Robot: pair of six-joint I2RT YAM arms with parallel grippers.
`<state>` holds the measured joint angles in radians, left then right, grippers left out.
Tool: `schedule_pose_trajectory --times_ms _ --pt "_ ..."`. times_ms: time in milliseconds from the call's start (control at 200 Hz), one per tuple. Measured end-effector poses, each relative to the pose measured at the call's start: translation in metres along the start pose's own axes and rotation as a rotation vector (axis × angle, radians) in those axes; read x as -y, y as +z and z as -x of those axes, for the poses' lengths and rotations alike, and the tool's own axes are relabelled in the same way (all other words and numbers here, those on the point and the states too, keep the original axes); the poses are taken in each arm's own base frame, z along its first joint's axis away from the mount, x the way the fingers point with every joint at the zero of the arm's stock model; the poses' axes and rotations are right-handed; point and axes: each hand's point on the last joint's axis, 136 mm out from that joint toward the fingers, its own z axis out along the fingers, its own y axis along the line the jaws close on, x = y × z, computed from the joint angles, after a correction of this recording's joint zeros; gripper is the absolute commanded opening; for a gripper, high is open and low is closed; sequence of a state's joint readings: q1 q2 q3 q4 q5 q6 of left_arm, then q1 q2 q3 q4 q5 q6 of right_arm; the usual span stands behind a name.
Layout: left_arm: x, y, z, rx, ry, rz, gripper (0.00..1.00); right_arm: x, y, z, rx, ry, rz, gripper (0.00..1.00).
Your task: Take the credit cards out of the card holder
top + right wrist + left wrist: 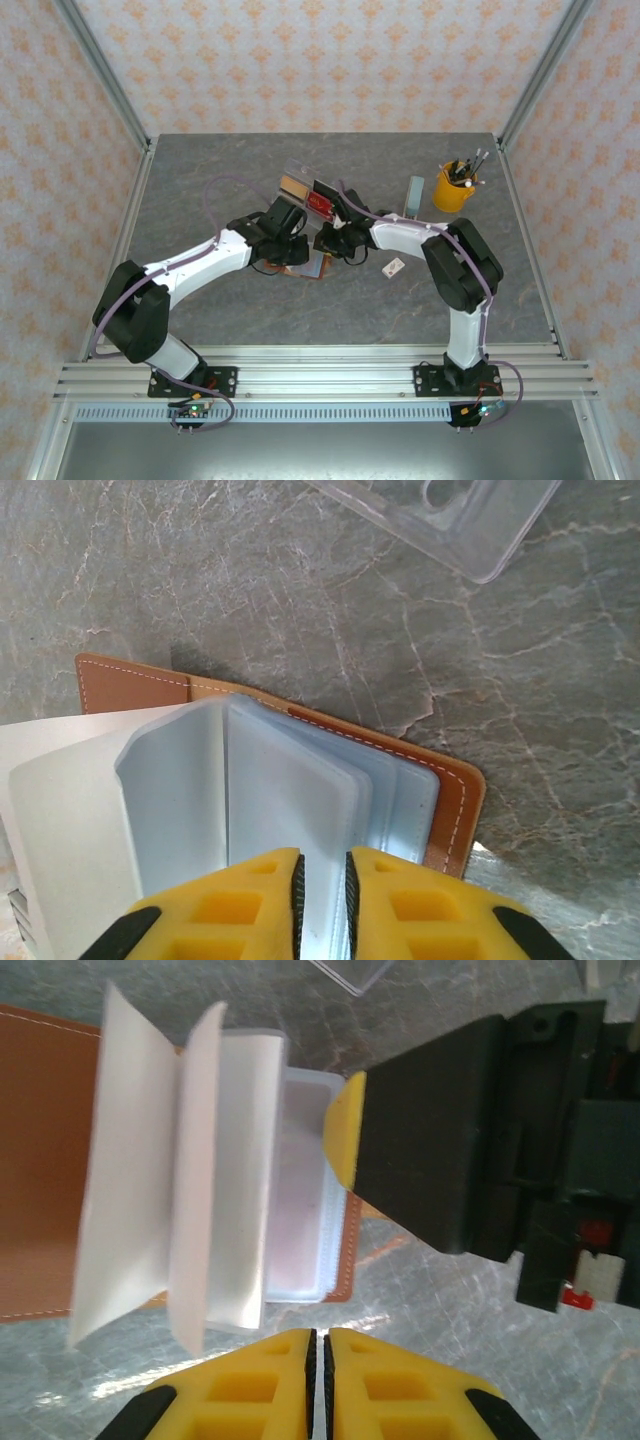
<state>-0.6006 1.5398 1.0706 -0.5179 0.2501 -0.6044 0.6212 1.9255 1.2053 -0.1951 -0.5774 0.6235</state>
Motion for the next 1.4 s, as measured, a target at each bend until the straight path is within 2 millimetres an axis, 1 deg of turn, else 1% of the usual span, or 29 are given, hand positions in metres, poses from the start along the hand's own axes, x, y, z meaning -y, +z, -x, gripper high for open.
schedule_pose_trajectory --times_ms 130,355,460,560,641,736,891,996,1191,1331,1396 --pt "-0.012 0.001 0.001 0.016 -0.002 0.063 0.16 -0.003 0.002 0.0 -0.009 -0.001 0.01 0.21" --pt "-0.037 0.002 0.01 0.043 -0.044 0.154 0.2 0.003 0.004 -0.001 -0.017 -0.001 -0.019 0.27" --pt "-0.049 0.01 0.012 0.029 -0.074 0.184 0.2 0.007 0.004 -0.001 -0.016 -0.001 -0.038 0.28" --pt "-0.059 0.02 0.009 0.002 -0.093 0.213 0.2 0.01 0.003 -0.001 -0.014 -0.001 -0.053 0.28" --pt "-0.066 0.027 0.007 -0.016 -0.106 0.232 0.2 0.011 0.003 -0.001 -0.014 -0.002 -0.059 0.27" --pt "-0.072 0.031 0.007 -0.025 -0.119 0.246 0.19 0.009 0.003 -0.001 -0.014 -0.005 -0.054 0.24" --pt "-0.077 0.032 0.01 -0.023 -0.14 0.253 0.19 0.001 0.002 0.001 -0.02 -0.013 -0.028 0.22" --pt "-0.081 0.036 0.008 -0.035 -0.145 0.262 0.18 0.0 0.002 0.0 -0.027 -0.013 -0.021 0.23" --pt "-0.089 0.05 -0.004 -0.082 -0.158 0.29 0.18 0.002 0.003 0.0 -0.029 -0.012 -0.032 0.27" --pt "-0.09 0.051 -0.005 -0.085 -0.162 0.293 0.17 0.005 0.003 -0.001 -0.032 -0.013 -0.044 0.27" --pt "-0.09 0.051 -0.005 -0.085 -0.163 0.293 0.17 0.005 0.004 -0.001 -0.033 -0.012 -0.044 0.25"
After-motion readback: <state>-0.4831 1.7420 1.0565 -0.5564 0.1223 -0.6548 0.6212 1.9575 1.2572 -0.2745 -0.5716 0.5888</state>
